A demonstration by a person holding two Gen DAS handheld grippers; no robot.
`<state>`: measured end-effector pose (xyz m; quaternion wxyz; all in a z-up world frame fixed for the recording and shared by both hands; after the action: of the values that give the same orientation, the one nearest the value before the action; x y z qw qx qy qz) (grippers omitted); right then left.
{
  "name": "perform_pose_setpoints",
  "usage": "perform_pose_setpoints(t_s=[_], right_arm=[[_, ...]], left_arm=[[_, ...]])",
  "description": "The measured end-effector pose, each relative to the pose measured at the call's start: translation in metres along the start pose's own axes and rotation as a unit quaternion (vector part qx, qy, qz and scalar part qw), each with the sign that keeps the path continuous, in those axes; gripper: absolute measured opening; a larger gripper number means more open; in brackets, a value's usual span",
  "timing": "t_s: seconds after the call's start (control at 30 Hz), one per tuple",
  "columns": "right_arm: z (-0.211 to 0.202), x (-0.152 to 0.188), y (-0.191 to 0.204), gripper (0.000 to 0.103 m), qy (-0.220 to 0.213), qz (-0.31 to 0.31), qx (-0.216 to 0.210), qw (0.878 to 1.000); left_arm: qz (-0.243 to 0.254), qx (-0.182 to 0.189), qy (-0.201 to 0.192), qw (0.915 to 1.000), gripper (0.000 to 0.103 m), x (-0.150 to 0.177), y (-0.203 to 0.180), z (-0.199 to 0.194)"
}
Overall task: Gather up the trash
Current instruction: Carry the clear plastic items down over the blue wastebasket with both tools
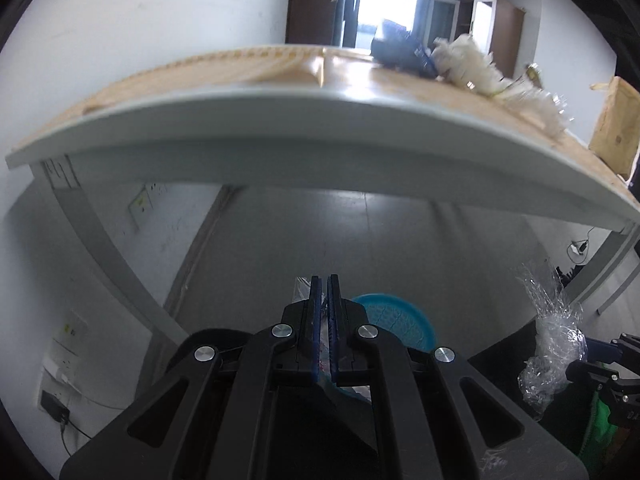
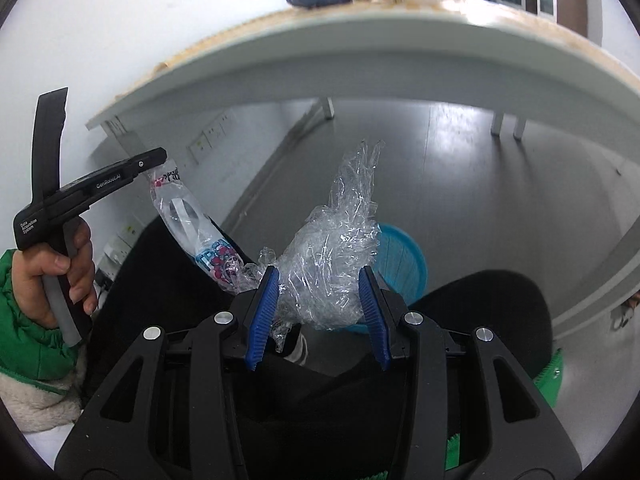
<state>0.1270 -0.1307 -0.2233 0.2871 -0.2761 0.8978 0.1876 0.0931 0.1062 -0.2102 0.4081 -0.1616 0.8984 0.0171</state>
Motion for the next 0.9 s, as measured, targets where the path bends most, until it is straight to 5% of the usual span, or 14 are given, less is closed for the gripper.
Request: perform_pose_setpoints(t_s=[0.47, 0.9], right_arm=[[0.067, 0.004, -0.014, 0.039, 0.062, 0.014, 0.020, 0.998], [0.132, 0.009, -0.027, 0.039, 0.133, 0.044, 0.031, 0.990]], left_arm=[[0.017, -0.049, 0.031, 0.9982, 0.002, 0.013, -0.005, 0.092], [0.012, -0.084, 0.099, 0.9915, 0.002, 0.021, -0.009, 0.177]])
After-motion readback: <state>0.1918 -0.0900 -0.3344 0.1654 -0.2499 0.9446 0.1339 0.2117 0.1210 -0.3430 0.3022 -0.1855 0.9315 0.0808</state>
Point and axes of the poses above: each gripper's, at about its wrist camera, not at the fingertips, and z roughly the way its jaws point, y to its left, x to its underside, the point moved 9 cm from there along z, roughly the way its jaws point, and after that the axes turned 1 degree about x, right-handed, at the moved point
